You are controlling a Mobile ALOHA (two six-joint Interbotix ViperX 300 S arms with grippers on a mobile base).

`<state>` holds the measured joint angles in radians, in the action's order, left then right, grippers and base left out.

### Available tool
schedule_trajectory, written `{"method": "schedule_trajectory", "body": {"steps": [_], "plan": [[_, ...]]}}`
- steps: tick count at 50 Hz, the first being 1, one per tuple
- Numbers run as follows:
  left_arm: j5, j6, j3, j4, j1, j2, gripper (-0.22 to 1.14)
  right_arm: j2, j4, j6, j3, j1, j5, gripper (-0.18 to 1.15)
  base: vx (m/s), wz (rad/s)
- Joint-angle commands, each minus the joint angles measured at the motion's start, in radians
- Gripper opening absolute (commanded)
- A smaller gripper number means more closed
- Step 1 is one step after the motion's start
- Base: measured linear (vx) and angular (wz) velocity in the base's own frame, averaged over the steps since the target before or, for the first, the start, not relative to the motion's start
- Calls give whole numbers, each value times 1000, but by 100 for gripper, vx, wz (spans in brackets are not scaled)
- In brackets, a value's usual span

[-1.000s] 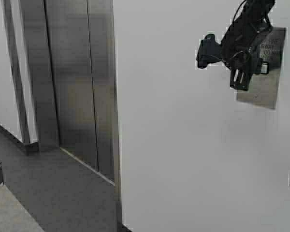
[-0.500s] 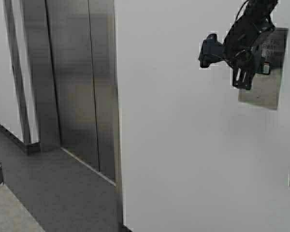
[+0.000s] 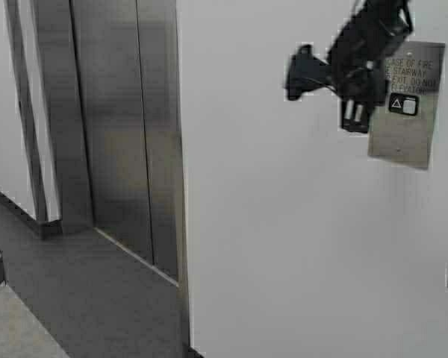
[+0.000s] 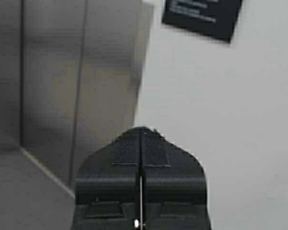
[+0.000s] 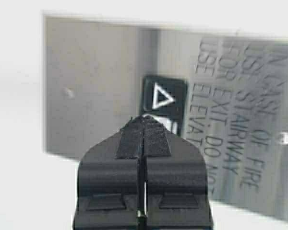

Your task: Navigate to elevator, push the call button, then enter the elevator

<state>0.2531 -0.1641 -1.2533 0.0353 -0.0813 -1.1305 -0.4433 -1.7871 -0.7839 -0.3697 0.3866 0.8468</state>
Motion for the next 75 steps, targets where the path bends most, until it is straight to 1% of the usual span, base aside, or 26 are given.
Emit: {"method": "schedule_trajectory", "body": {"steps": [1,3,10,18,24,33,36,42,47,56,75], "plan": [[5,-3,14,0,0,2,2,135,89,3,-48,132,17,5,0,0],[5,-3,14,2,-2,-2,2,158,120,5,-57,161,15,5,0,0],[2,-3,14,2,-2,-12,2,285,290,9,-103,284,-5,5,0,0],[-2,-3,12,2,0,-12,2,431,494,11,-143,371,-104,5,0,0],[-6,0,11,2,-2,-12,2,520,643,35,-183,390,-227,5,0,0],[-5,15,6,0,-2,-14,2,618,885,163,-259,391,-433,5,0,4],[-6,18,6,0,-2,-14,2,638,960,212,-276,391,-486,5,1,7],[-6,28,0,0,-2,-14,2,664,1077,298,-287,391,-546,5,2,12],[-6,32,-2,0,-2,-9,2,681,1118,354,-285,391,-565,5,3,21],[-6,37,-5,0,-2,-5,2,684,1117,396,-290,390,-584,5,5,33],[-3,64,-9,-2,-2,21,2,684,1114,399,-273,347,-660,5,9,48]]}}
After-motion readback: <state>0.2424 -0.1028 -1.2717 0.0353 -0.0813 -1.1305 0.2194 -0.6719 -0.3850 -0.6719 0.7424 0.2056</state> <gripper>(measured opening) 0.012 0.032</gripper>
